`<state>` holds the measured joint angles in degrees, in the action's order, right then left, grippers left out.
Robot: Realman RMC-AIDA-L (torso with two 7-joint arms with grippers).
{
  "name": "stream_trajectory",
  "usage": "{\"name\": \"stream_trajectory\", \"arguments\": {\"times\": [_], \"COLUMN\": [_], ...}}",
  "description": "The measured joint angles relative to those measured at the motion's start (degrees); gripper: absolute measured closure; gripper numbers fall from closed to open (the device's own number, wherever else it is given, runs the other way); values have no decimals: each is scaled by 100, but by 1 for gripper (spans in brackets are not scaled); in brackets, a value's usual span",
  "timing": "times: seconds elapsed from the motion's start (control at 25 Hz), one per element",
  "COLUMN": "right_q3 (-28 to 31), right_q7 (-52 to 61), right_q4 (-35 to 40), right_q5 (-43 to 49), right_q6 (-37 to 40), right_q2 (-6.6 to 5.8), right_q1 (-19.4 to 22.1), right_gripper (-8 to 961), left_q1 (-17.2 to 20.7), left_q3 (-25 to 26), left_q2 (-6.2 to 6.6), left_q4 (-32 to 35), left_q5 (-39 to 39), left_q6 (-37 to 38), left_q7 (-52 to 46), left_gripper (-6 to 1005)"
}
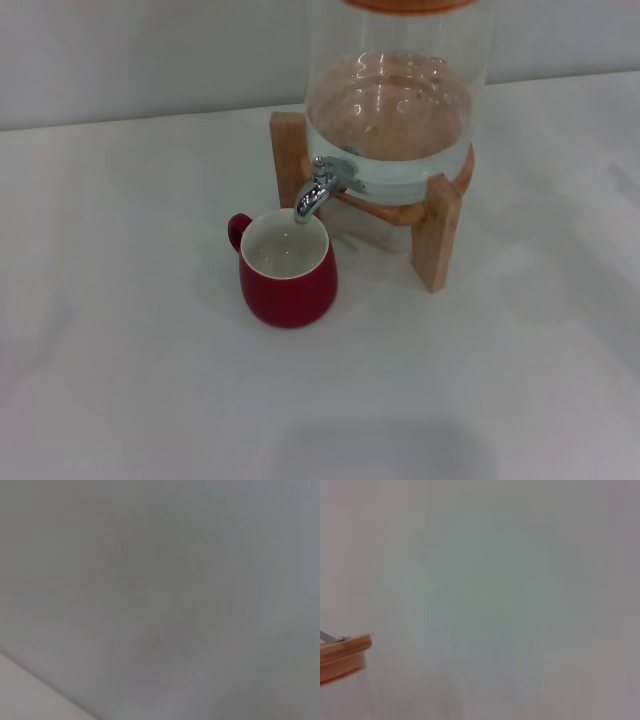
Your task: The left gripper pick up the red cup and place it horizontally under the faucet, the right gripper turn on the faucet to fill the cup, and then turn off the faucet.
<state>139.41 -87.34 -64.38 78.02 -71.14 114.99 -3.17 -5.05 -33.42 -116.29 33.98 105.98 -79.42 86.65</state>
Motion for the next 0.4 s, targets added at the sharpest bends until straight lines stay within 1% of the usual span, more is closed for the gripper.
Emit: {"name": "stream_trajectory", "arguments": {"times": [0.04,0.08,0.16,0.24,0.28,0.4], "right_q3": [6,7,10,14,14,86], "right_q7": [-11,-23,-59,-143,-201,-395], "right_q4": [21,44,86,143,192,386], "right_q5": [-3,-4,-3,0,1,-12], "right_q6": [-5,-9,-18,-27,-31,-46], "right_q2": [0,-1,-2,-4,-3,-3], "right_q1": [9,18,25,23,22,11], "right_gripper": [233,233,233,233,233,233], "left_q1": [12,34,94,161,193,247], "left_q3": [0,-1,-1,0,2,8], "left_q2": [-14,-62,-196,-285,-302,-278], "left_q4": [94,263,604,759,771,574], "left_q5": [-90,-217,-320,-225,-117,189], "left_q6": [-13,-62,-189,-329,-427,-687], "left_q7": [-74,-90,177,526,690,920], "left_gripper": [229,229,229,229,229,229]}}
